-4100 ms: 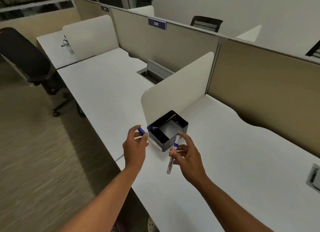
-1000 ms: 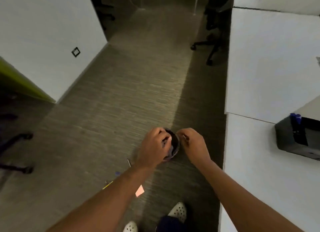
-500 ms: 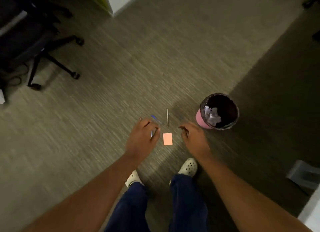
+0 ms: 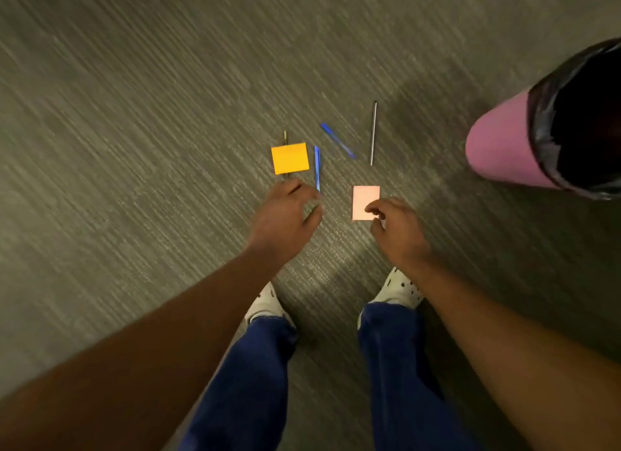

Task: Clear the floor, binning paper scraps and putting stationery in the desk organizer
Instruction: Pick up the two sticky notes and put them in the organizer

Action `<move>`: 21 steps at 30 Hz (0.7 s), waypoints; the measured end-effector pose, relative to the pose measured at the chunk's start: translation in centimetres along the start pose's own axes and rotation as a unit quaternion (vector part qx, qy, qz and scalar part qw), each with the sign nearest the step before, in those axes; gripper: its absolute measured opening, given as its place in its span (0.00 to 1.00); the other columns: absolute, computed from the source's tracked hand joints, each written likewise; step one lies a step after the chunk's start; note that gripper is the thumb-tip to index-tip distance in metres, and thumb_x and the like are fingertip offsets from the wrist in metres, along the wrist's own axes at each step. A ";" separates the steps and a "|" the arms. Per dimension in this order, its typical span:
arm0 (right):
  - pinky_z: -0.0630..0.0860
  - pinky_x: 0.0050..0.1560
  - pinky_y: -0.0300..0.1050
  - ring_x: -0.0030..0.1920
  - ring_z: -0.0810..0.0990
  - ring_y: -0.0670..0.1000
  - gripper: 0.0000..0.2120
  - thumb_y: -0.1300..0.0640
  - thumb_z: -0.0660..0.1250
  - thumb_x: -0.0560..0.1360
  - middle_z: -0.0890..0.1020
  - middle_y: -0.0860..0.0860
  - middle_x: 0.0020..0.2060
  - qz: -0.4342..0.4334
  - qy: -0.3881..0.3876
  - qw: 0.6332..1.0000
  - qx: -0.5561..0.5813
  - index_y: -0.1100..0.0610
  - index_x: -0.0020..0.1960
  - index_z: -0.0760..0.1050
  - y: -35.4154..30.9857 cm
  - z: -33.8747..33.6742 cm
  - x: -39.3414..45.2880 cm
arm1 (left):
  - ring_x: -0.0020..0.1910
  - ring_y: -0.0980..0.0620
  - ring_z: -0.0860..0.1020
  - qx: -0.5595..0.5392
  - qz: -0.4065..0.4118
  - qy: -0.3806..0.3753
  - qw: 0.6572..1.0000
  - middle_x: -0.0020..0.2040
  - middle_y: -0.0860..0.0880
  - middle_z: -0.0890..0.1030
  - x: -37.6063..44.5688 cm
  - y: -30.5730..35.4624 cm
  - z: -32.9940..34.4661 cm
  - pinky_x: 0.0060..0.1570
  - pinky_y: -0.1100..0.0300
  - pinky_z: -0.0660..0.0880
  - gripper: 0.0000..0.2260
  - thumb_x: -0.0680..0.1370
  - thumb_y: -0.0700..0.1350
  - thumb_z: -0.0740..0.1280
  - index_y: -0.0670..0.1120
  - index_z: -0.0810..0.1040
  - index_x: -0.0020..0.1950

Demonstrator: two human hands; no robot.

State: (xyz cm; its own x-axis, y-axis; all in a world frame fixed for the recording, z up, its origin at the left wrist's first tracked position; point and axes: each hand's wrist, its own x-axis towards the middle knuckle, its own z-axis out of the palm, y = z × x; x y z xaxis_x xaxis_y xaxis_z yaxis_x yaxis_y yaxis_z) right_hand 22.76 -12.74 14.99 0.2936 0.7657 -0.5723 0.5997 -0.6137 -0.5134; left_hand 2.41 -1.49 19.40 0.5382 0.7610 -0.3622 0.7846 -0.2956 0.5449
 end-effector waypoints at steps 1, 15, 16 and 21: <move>0.79 0.63 0.55 0.60 0.81 0.58 0.14 0.68 0.68 0.78 0.82 0.58 0.59 0.000 -0.012 1.000 -0.011 0.59 0.61 0.82 1.5 1.5 1.4 | 0.56 0.43 0.80 0.001 0.001 -0.006 1.000 0.56 0.44 0.81 1.2 -1.2 1.9 0.56 0.48 0.77 0.11 0.80 0.47 0.69 0.44 0.83 0.59; 0.70 0.66 0.56 0.67 0.69 0.65 0.37 0.58 0.83 0.65 0.73 0.60 0.67 -0.004 -0.024 0.972 -0.234 0.59 0.70 0.72 10.9 11.6 15.1 | 0.58 0.44 0.78 -0.044 -0.142 0.090 0.985 0.62 0.43 0.77 8.9 -14.6 13.5 0.55 0.56 0.74 0.11 0.78 0.45 0.69 0.44 0.79 0.59; 0.69 0.65 0.57 0.67 0.69 0.65 0.36 0.57 0.83 0.65 0.73 0.61 0.66 -0.003 -0.028 0.970 -0.240 0.60 0.69 0.73 11.2 11.3 15.7 | 0.59 0.44 0.78 -0.048 -0.168 0.101 0.979 0.64 0.43 0.75 9.7 -15.6 13.3 0.54 0.58 0.73 0.13 0.78 0.45 0.70 0.44 0.78 0.62; 0.70 0.55 0.46 0.60 0.75 0.62 0.16 0.61 0.76 0.73 0.77 0.62 0.59 0.021 -0.030 0.993 -0.115 0.63 0.59 0.81 11.9 9.6 16.7 | 0.67 0.43 0.75 -0.007 -0.151 0.077 0.985 0.72 0.42 0.71 14.7 -18.2 13.0 0.62 0.52 0.74 0.23 0.78 0.45 0.72 0.43 0.71 0.71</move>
State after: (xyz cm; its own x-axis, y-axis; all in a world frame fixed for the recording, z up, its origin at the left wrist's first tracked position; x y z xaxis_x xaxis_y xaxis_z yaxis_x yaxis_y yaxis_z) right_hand 27.70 -9.10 -6.80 0.2819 0.7231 -0.6306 0.7442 -0.5796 -0.3321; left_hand 0.07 7.56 -5.65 0.2261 0.8920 -0.3913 0.8976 -0.0347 0.4395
